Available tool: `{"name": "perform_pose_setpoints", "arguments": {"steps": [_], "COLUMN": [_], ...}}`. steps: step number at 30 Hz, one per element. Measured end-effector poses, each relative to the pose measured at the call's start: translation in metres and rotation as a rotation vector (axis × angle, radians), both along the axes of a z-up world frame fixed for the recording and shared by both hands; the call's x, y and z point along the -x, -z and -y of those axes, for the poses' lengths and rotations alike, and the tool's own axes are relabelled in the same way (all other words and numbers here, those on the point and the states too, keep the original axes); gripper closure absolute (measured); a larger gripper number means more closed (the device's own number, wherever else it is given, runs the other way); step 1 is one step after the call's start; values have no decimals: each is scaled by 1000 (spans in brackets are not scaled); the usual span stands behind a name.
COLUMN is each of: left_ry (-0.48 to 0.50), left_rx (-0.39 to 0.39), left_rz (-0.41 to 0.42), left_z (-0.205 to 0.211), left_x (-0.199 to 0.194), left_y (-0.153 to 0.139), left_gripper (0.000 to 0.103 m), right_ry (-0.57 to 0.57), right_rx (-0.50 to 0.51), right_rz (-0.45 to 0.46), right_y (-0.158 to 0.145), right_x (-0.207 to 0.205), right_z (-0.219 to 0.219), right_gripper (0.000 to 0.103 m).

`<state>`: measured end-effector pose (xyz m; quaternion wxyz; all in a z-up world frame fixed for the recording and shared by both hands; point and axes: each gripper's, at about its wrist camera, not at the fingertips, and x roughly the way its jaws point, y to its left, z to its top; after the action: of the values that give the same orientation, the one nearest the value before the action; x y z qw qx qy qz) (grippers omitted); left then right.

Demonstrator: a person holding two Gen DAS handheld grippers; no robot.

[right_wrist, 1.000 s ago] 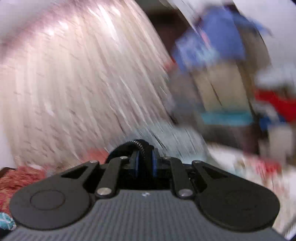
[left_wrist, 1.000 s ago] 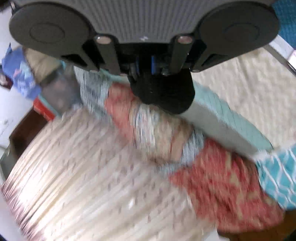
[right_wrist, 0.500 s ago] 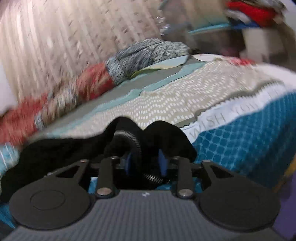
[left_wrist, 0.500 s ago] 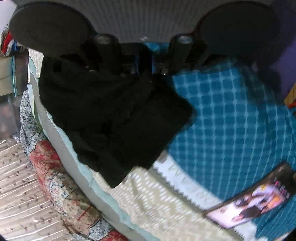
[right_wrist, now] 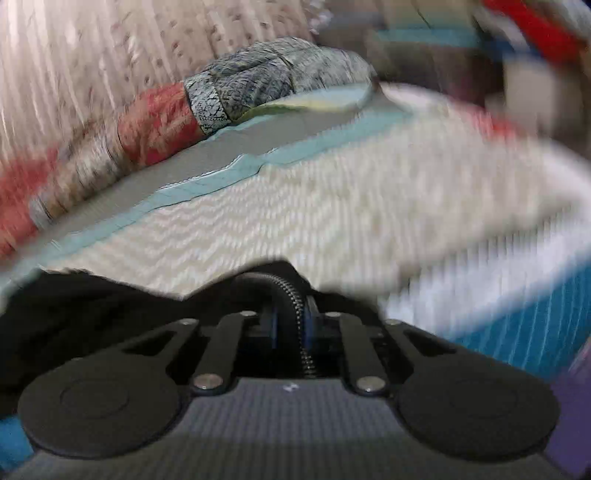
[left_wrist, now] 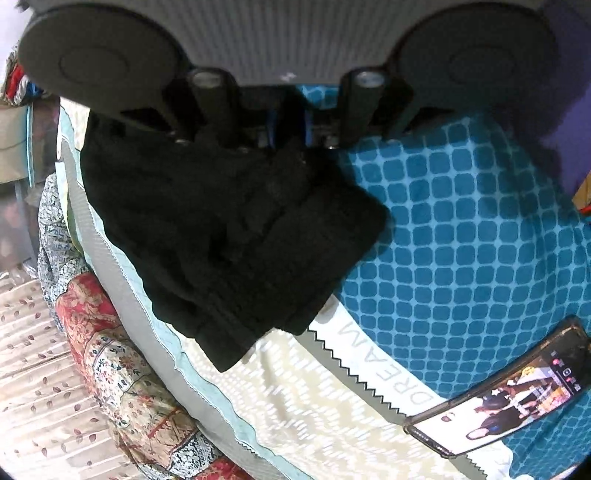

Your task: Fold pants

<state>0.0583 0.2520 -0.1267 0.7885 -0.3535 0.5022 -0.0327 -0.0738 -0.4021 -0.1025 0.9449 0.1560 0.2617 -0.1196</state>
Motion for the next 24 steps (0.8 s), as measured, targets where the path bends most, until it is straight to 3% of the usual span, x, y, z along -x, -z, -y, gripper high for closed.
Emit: {"name": "perform_pose_setpoints", "arguments": {"steps": [3,4,6,8,9,10,13,14,18,24], "left_ry": [-6,-7,-6,-4,-4,-4,4,8,16,4], "left_rx": [3,8,-9,-17,-15,-15,-17,-20,-31,-34], "left_rz": [0,0,0,-8,-11,-13,-18,-20,-29,-20], "left_z": [0,1,3,4,5,5,6,6,7,9], "left_x": [2,1,3,4,4,4,2,2,-2,1], "left_y": [-4,-4,-5,-1,1,2,2,1,-1,-2], "left_gripper": [90,90,90,89,89,89,89,88,88,88], "right_ry": [4,-8,-26,-9,15,38,153,205,326,241], "right_rx": [87,172,333,429,446,443,331,267,-8,-168], "right_rz": [253,341,431,412,365,293,63,34,116,178], "right_y": [-59,-76,-87,-72,-57,-34,28,40,42,-3], "right_x": [1,9,27,48,57,68,98,109,133,75], "right_z": [4,-2,-12,-14,-12,-7,12,19,43,51], "right_gripper": [91,90,87,73,61,57,58,58,58,56]}}
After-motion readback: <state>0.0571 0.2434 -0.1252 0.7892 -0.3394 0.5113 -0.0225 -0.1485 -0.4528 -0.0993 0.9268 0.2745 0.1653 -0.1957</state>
